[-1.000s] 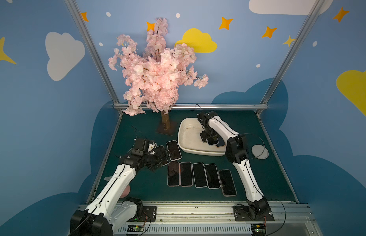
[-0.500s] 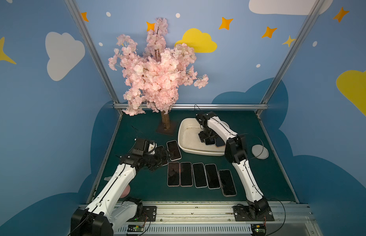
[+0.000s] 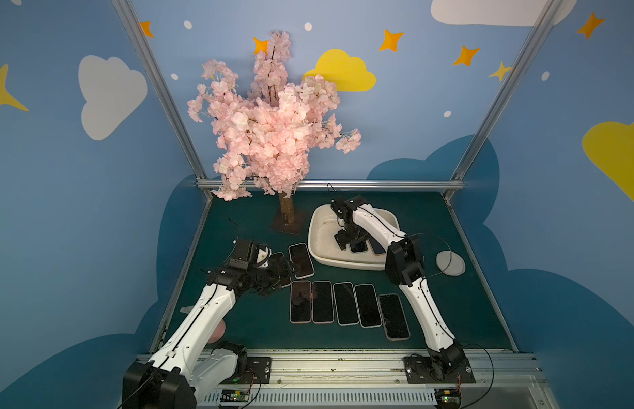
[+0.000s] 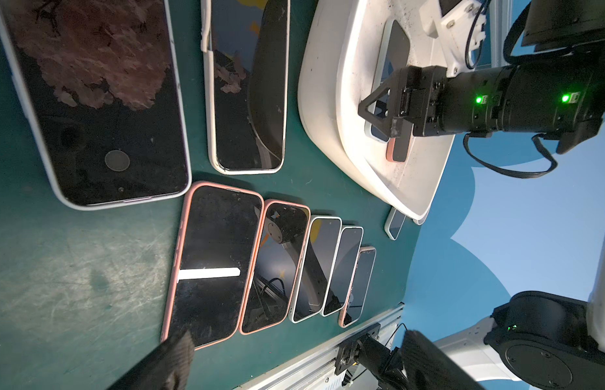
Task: Take the phone out of the storage box
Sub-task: Pick up the phone from the storage box.
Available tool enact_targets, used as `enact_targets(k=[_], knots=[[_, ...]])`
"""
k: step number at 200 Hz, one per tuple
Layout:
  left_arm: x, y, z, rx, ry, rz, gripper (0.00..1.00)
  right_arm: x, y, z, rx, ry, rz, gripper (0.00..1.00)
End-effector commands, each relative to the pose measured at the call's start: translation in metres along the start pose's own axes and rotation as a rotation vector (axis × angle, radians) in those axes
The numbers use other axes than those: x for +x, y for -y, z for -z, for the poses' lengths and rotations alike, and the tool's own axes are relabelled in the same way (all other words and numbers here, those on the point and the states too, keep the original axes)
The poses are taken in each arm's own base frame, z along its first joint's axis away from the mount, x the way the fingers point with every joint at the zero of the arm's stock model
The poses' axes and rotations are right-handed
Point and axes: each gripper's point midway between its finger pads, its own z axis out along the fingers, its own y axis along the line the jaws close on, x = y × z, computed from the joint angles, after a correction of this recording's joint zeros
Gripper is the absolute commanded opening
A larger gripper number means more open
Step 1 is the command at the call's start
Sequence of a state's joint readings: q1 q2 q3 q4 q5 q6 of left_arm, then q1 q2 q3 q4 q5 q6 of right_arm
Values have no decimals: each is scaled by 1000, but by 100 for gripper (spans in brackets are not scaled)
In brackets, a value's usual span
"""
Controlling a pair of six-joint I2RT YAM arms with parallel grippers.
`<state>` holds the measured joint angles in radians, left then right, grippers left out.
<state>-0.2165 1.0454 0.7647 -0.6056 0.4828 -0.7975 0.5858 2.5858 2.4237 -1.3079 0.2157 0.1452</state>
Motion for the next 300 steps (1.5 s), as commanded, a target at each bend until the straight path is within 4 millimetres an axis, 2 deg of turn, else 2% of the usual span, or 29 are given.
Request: enact_targets(k=[1,26,77,111,174,243,273,300], knots=[[5,0,1,-1,-24,10,100,11,2,-39,16,-80,-30,96],[4,0,1,-2,-21,14,100,11,12,-35,30,-73,-52,96],[2,1,-4,5,-23,29,100,16,19,-36,34,-87,-69,96],[1,1,-4,6,-25,34,100,26,20,-47,15,-135,-103,96],[3,-2,-3,-5,-24,49,100,43,7,-70,-174,-246,-219,92],[1,0,-2,-11,-24,58,100,31,11,-73,-171,-241,-225,85],[-3,3,-4,-13,-30,54,100,28,11,-73,-205,-236,-217,76],[-6,7,-5,-6,-34,50,100,29,13,-70,-212,-238,-229,73]])
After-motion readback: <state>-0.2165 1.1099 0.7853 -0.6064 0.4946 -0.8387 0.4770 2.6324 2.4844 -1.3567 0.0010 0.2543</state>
